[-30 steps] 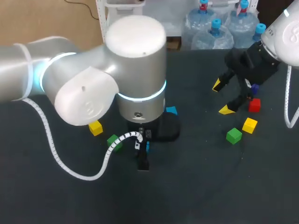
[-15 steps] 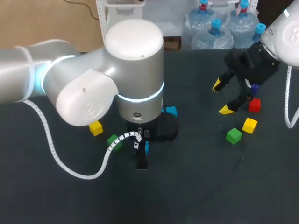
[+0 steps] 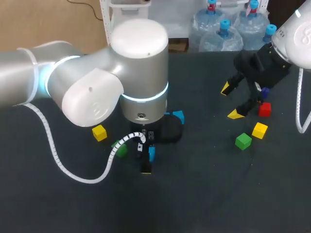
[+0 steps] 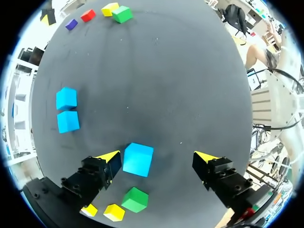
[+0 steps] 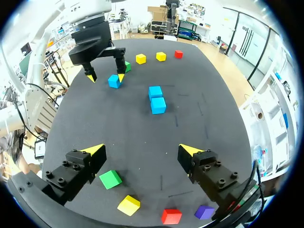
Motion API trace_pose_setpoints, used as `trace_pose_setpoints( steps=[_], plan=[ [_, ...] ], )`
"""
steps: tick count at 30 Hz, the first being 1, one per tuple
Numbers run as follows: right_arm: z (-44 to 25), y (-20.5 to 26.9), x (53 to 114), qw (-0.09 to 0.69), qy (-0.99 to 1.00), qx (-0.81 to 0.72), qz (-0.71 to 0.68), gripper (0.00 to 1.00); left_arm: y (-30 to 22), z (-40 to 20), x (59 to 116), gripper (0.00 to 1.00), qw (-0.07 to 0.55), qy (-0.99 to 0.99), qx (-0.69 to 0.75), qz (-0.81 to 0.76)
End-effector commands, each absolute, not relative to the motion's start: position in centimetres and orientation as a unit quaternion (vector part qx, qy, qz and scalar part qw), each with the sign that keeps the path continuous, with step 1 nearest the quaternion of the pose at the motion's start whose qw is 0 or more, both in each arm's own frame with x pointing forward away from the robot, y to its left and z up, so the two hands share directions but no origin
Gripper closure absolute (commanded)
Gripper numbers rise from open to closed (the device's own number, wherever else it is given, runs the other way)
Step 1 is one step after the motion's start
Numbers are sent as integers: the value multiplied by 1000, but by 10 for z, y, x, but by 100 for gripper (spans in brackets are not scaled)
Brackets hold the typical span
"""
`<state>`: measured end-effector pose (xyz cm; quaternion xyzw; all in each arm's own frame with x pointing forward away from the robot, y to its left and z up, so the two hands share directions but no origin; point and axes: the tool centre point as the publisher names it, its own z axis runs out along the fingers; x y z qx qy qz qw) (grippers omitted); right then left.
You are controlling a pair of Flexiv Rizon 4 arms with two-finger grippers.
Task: Place the blue cubes, place green cubes on the blue cubes, place the yellow cubes on the green cubes, then place the red cubes on the yellow cubes, and place purple cube on the red cubes.
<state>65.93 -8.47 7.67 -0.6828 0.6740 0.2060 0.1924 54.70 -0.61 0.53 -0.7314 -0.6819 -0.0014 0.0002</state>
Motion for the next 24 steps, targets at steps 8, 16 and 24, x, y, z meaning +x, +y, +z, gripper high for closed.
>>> trace_pose_setpoints(
  steps=[8,16,24],
  plan=[
    [76,-85,659,193,674,-683,205,0,-4,5,557,0,-7,-682,-732,-2],
    [76,-85,659,193,674,-683,205,0,-6,-2,556,2,-6,-681,-732,6],
    [76,-85,659,193,674,-683,205,0,-7,-10,557,100,-2,-680,-733,11]
  ],
)
